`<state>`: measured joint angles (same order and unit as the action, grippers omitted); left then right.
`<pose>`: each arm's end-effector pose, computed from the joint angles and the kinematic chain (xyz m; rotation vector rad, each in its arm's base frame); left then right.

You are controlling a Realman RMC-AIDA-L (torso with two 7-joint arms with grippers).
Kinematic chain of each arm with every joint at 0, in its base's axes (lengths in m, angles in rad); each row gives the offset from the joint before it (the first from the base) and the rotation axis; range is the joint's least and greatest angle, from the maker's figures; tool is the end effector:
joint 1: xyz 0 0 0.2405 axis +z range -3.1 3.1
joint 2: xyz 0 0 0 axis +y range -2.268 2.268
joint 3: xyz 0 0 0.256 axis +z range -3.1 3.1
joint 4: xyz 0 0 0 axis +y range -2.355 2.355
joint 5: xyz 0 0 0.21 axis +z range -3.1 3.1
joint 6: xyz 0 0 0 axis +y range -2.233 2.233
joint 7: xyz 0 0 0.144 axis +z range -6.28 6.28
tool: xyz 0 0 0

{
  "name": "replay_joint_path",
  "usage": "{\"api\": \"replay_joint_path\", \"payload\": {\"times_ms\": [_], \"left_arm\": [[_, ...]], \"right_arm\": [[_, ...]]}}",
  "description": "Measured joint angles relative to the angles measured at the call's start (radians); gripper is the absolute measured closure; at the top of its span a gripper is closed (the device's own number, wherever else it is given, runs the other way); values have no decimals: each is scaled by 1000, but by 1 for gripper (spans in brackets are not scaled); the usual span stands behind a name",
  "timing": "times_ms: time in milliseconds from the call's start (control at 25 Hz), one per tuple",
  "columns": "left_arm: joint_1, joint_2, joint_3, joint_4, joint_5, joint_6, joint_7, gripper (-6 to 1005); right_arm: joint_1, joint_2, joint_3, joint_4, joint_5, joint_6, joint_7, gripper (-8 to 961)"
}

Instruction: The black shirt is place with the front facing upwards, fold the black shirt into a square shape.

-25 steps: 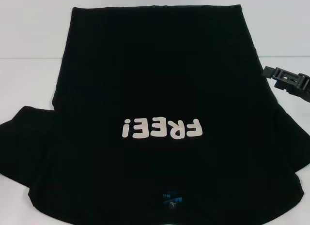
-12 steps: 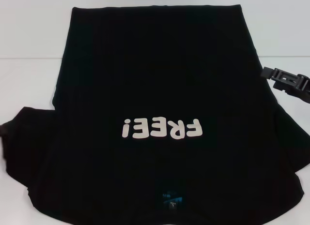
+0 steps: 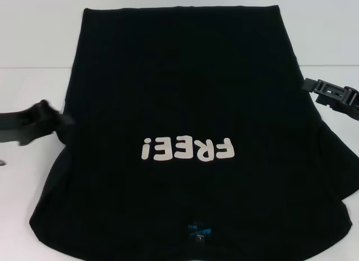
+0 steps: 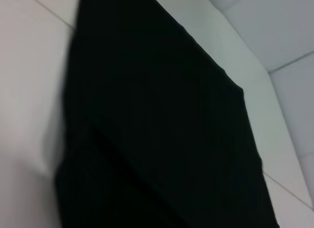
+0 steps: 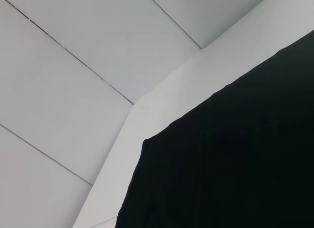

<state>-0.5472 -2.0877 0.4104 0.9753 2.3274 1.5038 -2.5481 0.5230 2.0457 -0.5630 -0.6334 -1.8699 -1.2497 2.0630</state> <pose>-0.2974 0.3525 0.0774 -1.9032 -1.8879 -0.6841 0.2996 0.3733 0.0457 -1.9805 1.5357 0.9693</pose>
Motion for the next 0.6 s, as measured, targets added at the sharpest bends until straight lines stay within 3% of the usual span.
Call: {"api": "replay_joint_path", "payload": {"times_ms": [320,480,600], "left_arm": [[-72,-9,81,-190,-6,-148,18,952],[-100,13,99,-284,-14,-158,34,950],[-97,28,92,-275,-41,-61,106,948]], "right_arm": [[-4,-2,0,0,0,0,1,45],[-9,-4,0,0,0,1,3,46],[-11,-10,-2,0,-2,-1,0,46]]}}
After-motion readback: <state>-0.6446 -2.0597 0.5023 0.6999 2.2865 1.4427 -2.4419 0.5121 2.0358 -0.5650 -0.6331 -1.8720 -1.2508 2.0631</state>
